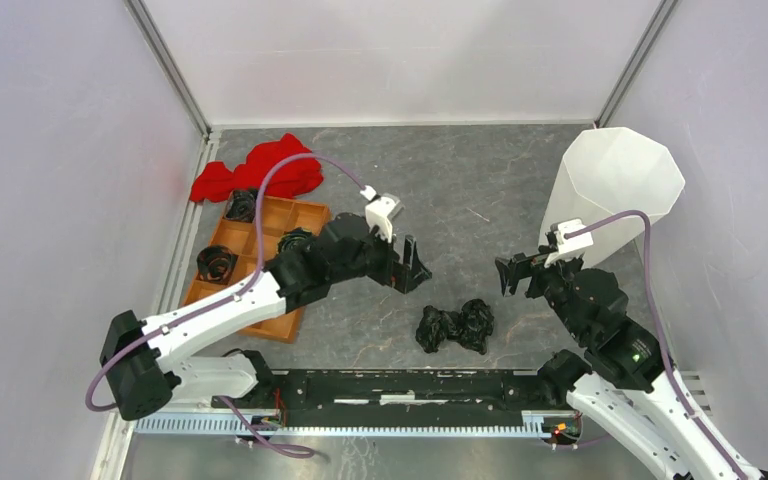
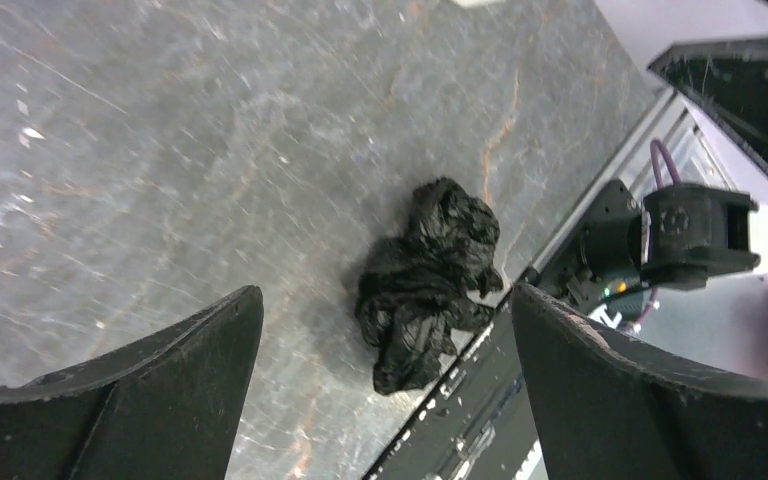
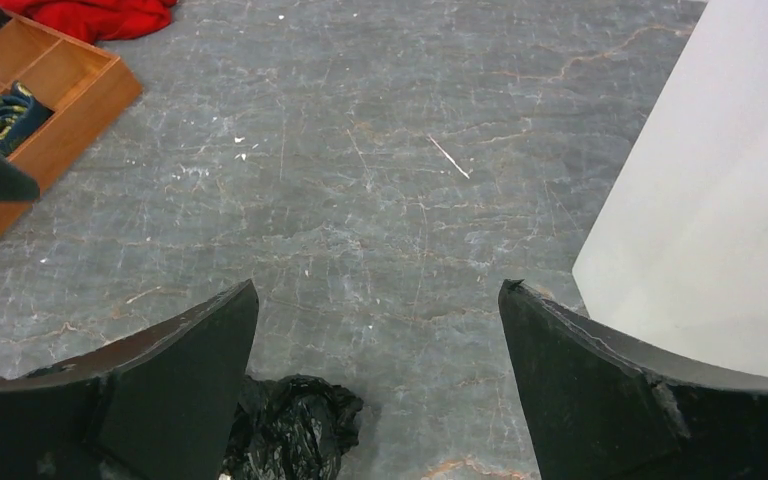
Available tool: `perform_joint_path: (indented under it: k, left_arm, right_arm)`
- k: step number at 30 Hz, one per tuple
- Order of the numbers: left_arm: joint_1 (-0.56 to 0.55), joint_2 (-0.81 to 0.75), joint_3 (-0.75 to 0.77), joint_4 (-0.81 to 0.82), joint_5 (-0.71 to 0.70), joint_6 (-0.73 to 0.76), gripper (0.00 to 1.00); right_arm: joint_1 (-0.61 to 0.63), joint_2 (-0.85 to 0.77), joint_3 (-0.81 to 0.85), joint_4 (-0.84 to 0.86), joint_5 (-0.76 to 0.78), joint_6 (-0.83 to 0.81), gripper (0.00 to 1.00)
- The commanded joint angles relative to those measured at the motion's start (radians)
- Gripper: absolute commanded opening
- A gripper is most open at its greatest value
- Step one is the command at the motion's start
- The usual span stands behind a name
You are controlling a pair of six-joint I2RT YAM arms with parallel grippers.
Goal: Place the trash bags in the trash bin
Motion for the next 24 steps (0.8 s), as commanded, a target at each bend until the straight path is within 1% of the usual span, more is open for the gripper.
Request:
perform_joint_path:
  k: [1, 5, 8, 10, 12, 13, 14, 17, 21, 24]
  left_arm:
    - [-0.061, -0.001, -0.063, 0.105, -0.02, -0.091, 1.0]
    - [-0.111, -0.009, -0.143, 0.167, -0.034, -0.15, 1.0]
    - [-0.122, -0.015, -0.208, 0.242, -0.062, -0.207, 1.0]
    - [-0.127, -0.026, -0.276, 0.317, -0.099, -0.276, 1.0]
    - [-0.131, -0.023, -0.344, 0.423, -0.096, -0.344, 1.0]
    - [-0.136, -0.015, -0.367, 0.471, -0.093, -0.366, 1.0]
    - [-0.14, -0.002, -0.377, 0.485, -0.086, -0.375, 1.0]
    - [-0.165, 0.047, -0.357, 0.467, -0.078, -0.352, 1.0]
    - [-0.192, 0.116, -0.348, 0.465, -0.027, -0.335, 1.0]
    - [-0.196, 0.152, -0.357, 0.502, 0.022, -0.347, 0.98]
  right_arm:
    - [-0.004, 0.017, -0.004, -0.025, -0.016, 0.016, 0.98]
    - [-0.004, 0.108, 0.015, -0.081, -0.025, 0.028, 0.98]
    - [-0.004, 0.179, 0.016, -0.069, -0.104, 0.013, 0.98]
    - [-0.005, 0.213, 0.011, -0.056, -0.162, 0.01, 0.98]
    - [-0.005, 0.236, 0.004, -0.046, -0.197, 0.037, 0.98]
    - [-0.004, 0.239, -0.002, -0.046, -0.199, 0.066, 0.98]
    - [-0.004, 0.241, -0.01, -0.046, -0.198, 0.096, 0.98]
    - [-0.005, 0.226, -0.046, -0.052, -0.208, 0.23, 0.98]
    - [-0.005, 0.179, -0.112, -0.04, -0.287, 0.288, 0.98]
    - [-0.004, 0.131, -0.178, -0.016, -0.291, 0.314, 0.98]
